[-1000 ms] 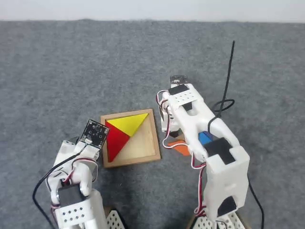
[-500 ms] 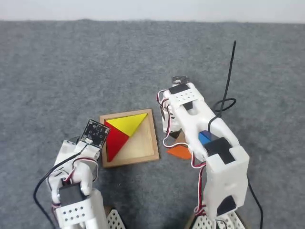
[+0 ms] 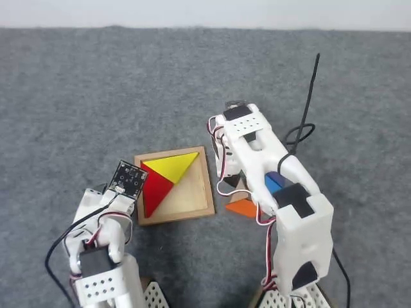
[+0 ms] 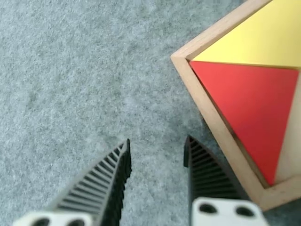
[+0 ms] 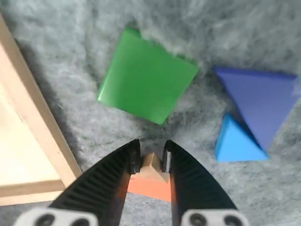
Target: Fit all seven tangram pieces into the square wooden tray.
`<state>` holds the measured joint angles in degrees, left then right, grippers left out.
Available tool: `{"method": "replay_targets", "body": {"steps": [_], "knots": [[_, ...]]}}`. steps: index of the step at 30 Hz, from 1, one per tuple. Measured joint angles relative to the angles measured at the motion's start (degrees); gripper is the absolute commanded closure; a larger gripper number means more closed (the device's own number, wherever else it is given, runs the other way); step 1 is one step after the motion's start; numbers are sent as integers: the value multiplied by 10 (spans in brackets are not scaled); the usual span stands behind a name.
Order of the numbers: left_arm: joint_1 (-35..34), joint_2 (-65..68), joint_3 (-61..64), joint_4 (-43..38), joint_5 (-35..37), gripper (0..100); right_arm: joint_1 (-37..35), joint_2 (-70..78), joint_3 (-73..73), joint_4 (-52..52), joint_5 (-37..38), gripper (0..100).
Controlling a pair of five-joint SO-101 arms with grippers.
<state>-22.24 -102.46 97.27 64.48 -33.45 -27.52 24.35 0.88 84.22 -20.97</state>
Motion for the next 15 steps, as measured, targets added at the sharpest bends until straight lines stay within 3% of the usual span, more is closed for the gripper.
{"method": "replay_targets", "body": {"steps": [7,15], "knots": [[0,0,0,0,0,823,-10,-11,4,4,10,916],[0,0,0,0,0,823,-11,-112,110,-49,25,773]]}}
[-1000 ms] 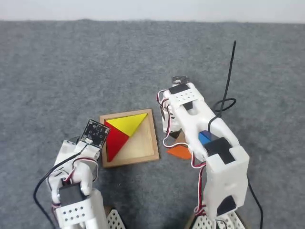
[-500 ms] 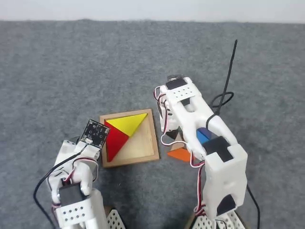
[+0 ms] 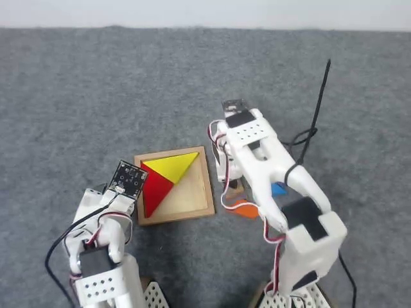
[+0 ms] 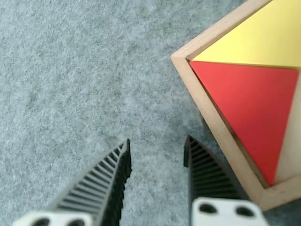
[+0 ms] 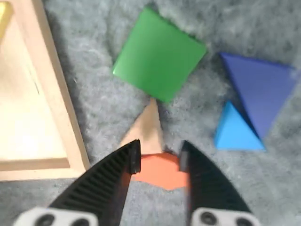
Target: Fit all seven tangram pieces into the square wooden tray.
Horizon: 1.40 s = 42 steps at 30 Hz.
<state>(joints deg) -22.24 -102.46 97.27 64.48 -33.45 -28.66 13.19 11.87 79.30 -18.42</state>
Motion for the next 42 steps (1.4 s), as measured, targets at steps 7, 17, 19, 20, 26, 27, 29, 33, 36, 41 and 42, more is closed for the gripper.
{"method": "replay_targets", "body": {"steps": [7,17,19,20,26,27,29,33,36,41,42], "knots": [[0,0,0,0,0,823,-18,-11,39,-60,-3,786],[0,0,0,0,0,823,-51,39,38,-102,-46,786],[0,0,0,0,0,823,-51,44,37,-102,-65,786],[0,0,0,0,0,823,-51,44,37,-98,-72,786],[0,-1,0,0,0,823,-52,58,17,-62,-84,786],[0,-1,0,0,0,823,-54,60,17,-60,-88,786],[0,-1,0,0,0,823,-62,62,16,-57,-104,786],[0,-1,0,0,0,823,-75,71,9,-56,-124,786],[0,-1,0,0,0,823,-76,77,0,-53,-126,786],[0,-1,0,0,0,823,-76,82,-4,-49,-126,786],[0,-1,0,0,0,823,-76,82,-4,-49,-126,786]]}}
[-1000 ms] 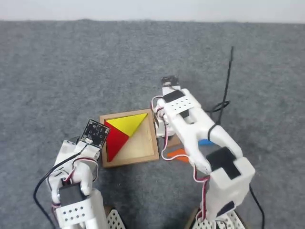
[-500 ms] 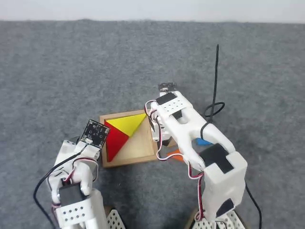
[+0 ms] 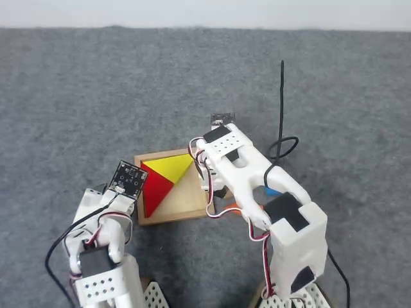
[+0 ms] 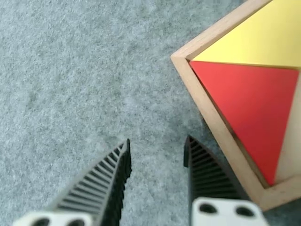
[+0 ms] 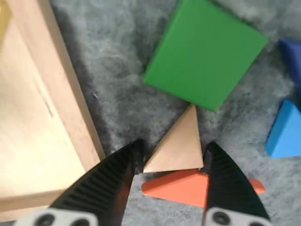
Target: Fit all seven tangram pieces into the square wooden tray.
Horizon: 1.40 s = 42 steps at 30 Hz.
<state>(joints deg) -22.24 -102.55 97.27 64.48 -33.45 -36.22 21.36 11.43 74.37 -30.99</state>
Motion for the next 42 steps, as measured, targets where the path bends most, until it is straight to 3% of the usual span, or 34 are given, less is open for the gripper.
{"method": "replay_targets", "body": {"steps": [9,15,33,42], "knots": [[-15,0,0,0,0,823,0,0,-1,5,11,787],[-18,0,0,0,0,823,0,0,-2,7,21,885],[-18,0,0,0,0,823,11,-1,-6,27,92,890],[-18,0,0,0,0,823,8,-76,-2,58,142,890]]}}
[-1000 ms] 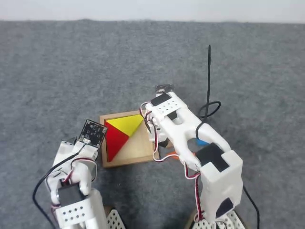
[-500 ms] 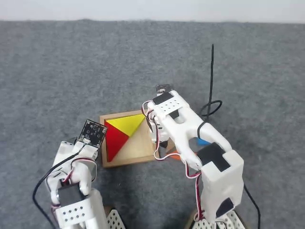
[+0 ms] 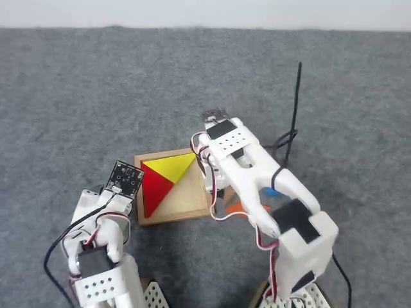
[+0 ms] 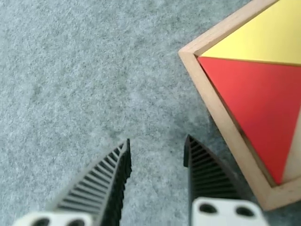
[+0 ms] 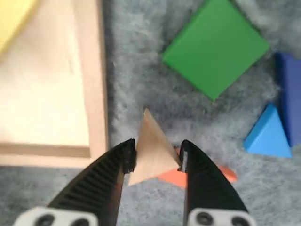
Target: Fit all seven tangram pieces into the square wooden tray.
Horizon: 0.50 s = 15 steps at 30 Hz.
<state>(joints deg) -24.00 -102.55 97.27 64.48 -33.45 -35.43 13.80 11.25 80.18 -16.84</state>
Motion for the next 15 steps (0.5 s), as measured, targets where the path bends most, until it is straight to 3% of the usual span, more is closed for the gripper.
{"method": "replay_targets", "body": {"steps": [8,15], "knots": [[-4,0,0,0,0,823,-9,-49,2,7,18,887],[-4,0,0,0,0,823,-98,-80,2,20,201,887]]}}
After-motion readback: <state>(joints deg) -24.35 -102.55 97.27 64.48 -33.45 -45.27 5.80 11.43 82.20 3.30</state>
